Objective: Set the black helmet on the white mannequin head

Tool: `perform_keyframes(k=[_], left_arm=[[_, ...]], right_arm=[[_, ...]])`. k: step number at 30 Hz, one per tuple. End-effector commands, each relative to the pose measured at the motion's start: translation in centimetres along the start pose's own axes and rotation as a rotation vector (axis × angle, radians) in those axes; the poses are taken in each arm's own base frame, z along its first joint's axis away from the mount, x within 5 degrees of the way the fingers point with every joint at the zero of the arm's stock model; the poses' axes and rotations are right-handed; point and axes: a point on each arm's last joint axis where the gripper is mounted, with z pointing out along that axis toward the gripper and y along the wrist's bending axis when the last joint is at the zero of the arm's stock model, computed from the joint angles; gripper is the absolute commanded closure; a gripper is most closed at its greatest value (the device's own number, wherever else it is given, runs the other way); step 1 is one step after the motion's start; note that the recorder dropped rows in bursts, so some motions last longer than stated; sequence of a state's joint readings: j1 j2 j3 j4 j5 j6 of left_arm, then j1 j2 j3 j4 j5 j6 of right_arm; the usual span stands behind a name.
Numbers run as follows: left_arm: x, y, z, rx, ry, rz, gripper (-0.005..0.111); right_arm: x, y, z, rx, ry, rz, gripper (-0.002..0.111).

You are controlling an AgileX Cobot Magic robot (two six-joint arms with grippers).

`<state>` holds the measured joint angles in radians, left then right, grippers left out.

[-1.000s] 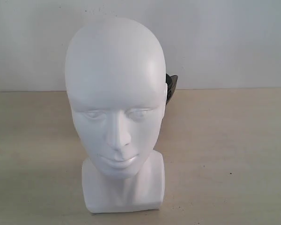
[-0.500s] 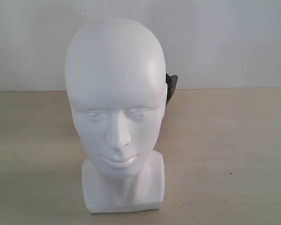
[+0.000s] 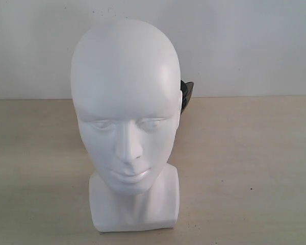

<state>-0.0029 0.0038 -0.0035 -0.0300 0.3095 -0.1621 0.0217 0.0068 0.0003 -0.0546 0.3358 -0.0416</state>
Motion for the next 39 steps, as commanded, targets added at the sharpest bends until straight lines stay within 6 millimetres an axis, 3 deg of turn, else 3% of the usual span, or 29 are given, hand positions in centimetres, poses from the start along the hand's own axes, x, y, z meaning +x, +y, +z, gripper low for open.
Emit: perform_keyframes(k=[1,2,6,8,11,13,15,17,19,21,23,29,35,39], left_arm=[[0.1,0.0,0.0,0.000,-0.004,0.000,0.102],[0.1,0.0,0.0,0.000,-0.004,0.000,0.102],[0.1,0.0,0.0,0.000,-0.004,0.000,0.102],[0.1,0.0,0.0,0.000,-0.004,0.000,0.102],[0.1,0.0,0.0,0.000,-0.004,0.000,0.102],[0.1,0.0,0.0,0.000,-0.004,0.000,0.102],[0.1,0.0,0.0,0.000,-0.004,0.000,0.102],[0.1,0.0,0.0,0.000,-0.004,0.000,0.102],[0.1,0.0,0.0,0.000,-0.004,0.000,0.102],[0.1,0.0,0.0,0.000,-0.004,0.000,0.102],[0.1,0.0,0.0,0.000,-0.004,0.000,0.102],[0.1,0.0,0.0,0.000,-0.004,0.000,0.102],[0.1,0.0,0.0,0.000,-0.004,0.000,0.102],[0.1,0.0,0.0,0.000,-0.004,0.000,0.102]], right_arm=[[-1.7,-0.1,-0.2,0.024,-0.195,-0.092,0.109],[-3.4,-0.2,-0.7,0.027,-0.385,-0.035,0.109],[-6.6,-0.9,-3.0,-0.018,-0.832,0.299,0.109],[-7.5,-1.2,-4.2,-0.027,-1.003,0.335,0.109],[-8.0,-1.4,-5.2,-0.055,-1.125,0.392,0.109],[-8.3,-1.0,-4.5,-0.089,-0.989,0.402,0.109],[-11.0,-0.8,-5.1,-0.056,-0.694,0.257,0.109],[-13.4,-1.3,-4.5,-0.019,-0.417,0.290,0.109],[-15.0,-1.0,-2.8,-0.063,-0.118,0.321,0.109],[-15.9,0.7,-0.4,-0.225,0.153,0.332,0.109],[-16.1,2.1,1.1,-0.329,0.302,0.393,0.109],[-15.5,4.1,5.2,-0.401,0.484,0.406,0.109],[-15.0,6.0,10.5,-0.475,0.515,0.318,0.108],[-15.5,7.1,14.3,-0.474,0.580,0.438,0.096]])
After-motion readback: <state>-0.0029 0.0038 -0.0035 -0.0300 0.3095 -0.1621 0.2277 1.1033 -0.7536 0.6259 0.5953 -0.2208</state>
